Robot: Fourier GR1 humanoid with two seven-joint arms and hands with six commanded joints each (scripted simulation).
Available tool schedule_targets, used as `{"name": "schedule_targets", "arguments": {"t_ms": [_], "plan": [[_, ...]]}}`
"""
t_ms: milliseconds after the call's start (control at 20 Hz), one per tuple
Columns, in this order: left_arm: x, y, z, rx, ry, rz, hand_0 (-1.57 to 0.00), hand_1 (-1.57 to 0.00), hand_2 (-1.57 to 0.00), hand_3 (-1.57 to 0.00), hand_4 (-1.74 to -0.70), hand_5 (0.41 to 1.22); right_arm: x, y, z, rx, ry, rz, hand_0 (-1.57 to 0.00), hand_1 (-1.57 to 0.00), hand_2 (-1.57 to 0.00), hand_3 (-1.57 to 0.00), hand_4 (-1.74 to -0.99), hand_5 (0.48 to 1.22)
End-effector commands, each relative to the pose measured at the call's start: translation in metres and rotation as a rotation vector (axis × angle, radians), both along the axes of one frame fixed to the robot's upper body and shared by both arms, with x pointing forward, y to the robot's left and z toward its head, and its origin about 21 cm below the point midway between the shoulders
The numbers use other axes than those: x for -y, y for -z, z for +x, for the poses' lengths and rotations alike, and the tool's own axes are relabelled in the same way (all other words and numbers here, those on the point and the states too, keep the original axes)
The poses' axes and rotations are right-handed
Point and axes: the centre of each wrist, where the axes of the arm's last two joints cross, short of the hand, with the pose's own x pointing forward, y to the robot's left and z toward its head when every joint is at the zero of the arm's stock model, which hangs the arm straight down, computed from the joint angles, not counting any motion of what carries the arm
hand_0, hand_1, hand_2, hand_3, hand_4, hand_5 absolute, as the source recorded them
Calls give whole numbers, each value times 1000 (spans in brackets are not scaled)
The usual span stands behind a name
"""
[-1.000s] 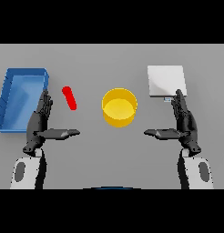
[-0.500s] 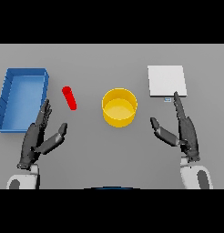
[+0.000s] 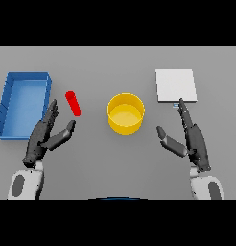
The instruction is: Pick up the red beaker and tilt it to pour out 1 green nut into yellow bowl. Pick up the yellow bowl and place it on the metallic measuring scale.
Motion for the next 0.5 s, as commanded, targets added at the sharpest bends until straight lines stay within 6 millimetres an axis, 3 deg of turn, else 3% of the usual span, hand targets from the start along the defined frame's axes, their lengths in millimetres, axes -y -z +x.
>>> {"name": "schedule_targets", "arguments": {"t_ms": [0, 200, 450], "plan": [[0, 5, 8, 5, 9, -1, 1, 1, 1, 1, -1169, 648, 0, 1, 1, -2, -2, 10, 1, 1, 1, 1, -1209, 627], [2, 19, 33, -12, 25, 22, 1, 1, 1, 1, -1176, 640, 1, 1, 2, 2, 0, 14, 1, 1, 1, 1, -1225, 627], [8, 16, 67, 5, 50, 31, 1, 1, 1, 1, -1197, 646, 4, 3, 4, 1, 5, 8, 1, 1, 1, 1, -1218, 626]]}}
